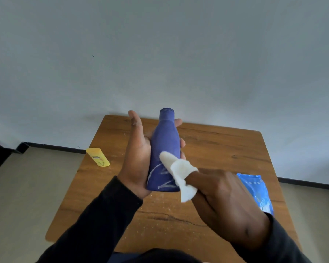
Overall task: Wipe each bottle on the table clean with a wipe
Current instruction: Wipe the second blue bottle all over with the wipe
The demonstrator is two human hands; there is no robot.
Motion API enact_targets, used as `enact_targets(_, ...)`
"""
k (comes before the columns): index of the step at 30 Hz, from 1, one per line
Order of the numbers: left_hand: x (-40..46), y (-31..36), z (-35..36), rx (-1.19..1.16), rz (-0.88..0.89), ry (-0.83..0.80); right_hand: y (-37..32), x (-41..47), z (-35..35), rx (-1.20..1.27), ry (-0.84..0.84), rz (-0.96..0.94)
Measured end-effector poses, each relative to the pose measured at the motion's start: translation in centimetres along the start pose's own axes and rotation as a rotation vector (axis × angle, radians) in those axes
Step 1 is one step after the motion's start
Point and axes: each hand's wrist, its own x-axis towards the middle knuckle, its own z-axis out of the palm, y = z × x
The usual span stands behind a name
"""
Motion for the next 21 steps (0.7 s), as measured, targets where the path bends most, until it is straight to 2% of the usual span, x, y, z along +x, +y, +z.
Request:
enact_targets(3, 0.2, 0.3, -0.2, 0.02, 0.039, 0.024, 0.0, 0.6, -0.3, -0.083, 0.063, 0.053)
enact_targets(8, 0.0, 0.9, -0.2, 0.0, 0.038, 0.077, -0.7, -0.8, 0.4, 0.035, -0.073, 0.038)
enact_targets(11, 0.1, -0.1, 0.2, 0.041, 0.013, 0.065, -0.5, 0.1, 0.2, -0.013, -0.011, 0.004)
enact_targets(14, 0.2, -0.3, 0.2, 0.049, 0.003, 0.086, 0.1, 0.9, -0.6, -0.094, 0.043, 0.064)
enact_targets(19, 0.5, 0.3, -0.2, 0.055, 0.042, 0.124, -0.8, -0.3, 0.2, 0.01, -0.137, 0.014)
enact_targets(21, 0.5, 0.2, 0.2, 0.073, 0.017, 0.136, -0.9, 0.2, 0.4, 0.006, -0.137, -0.017)
